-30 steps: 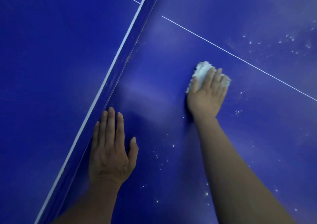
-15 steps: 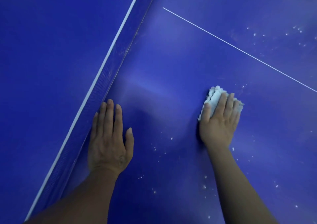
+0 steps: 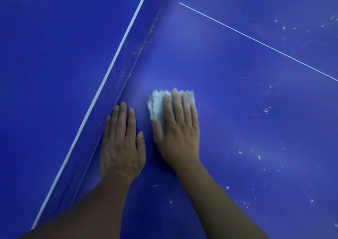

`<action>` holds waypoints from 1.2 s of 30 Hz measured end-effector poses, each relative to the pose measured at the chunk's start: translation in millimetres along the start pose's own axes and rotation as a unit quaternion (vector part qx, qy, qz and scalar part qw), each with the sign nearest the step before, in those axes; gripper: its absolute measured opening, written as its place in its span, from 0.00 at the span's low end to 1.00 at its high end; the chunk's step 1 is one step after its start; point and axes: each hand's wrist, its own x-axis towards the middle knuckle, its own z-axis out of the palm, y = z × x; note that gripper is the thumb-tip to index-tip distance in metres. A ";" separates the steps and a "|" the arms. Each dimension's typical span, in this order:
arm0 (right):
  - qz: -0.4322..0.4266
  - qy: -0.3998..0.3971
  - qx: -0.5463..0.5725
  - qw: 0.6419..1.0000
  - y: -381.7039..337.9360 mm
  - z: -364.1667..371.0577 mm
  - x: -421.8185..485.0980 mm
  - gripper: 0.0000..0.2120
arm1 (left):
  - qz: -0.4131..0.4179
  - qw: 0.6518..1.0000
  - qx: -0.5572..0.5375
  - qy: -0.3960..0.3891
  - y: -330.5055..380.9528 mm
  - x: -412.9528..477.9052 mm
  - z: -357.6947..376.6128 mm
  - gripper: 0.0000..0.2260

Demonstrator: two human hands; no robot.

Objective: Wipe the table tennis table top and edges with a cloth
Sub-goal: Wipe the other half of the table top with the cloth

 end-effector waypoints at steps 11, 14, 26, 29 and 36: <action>0.239 -0.026 -0.054 0.969 72.5 -29.7 -44.4 0.34 | 0.003 1.000 -0.001 0.000 -1.5 -0.2 0.9 0.28; 0.183 -0.014 -0.046 0.982 28.7 -13.4 -12.3 0.33 | 0.009 1.000 0.002 0.012 -1.1 -0.8 2.3 0.27; 0.105 -0.062 -0.051 0.991 86.1 -51.4 -164.0 0.33 | 0.007 0.999 -0.033 0.021 3.6 0.0 -7.4 0.26; 0.198 -0.047 -0.056 0.977 84.3 -47.4 -137.1 0.33 | 0.009 0.999 -0.037 0.022 2.7 -2.0 -10.4 0.26; 0.031 -0.044 0.034 0.998 -38.3 -21.2 -135.5 0.28 | 0.002 0.992 -0.126 0.006 -16.3 -19.1 -23.0 0.21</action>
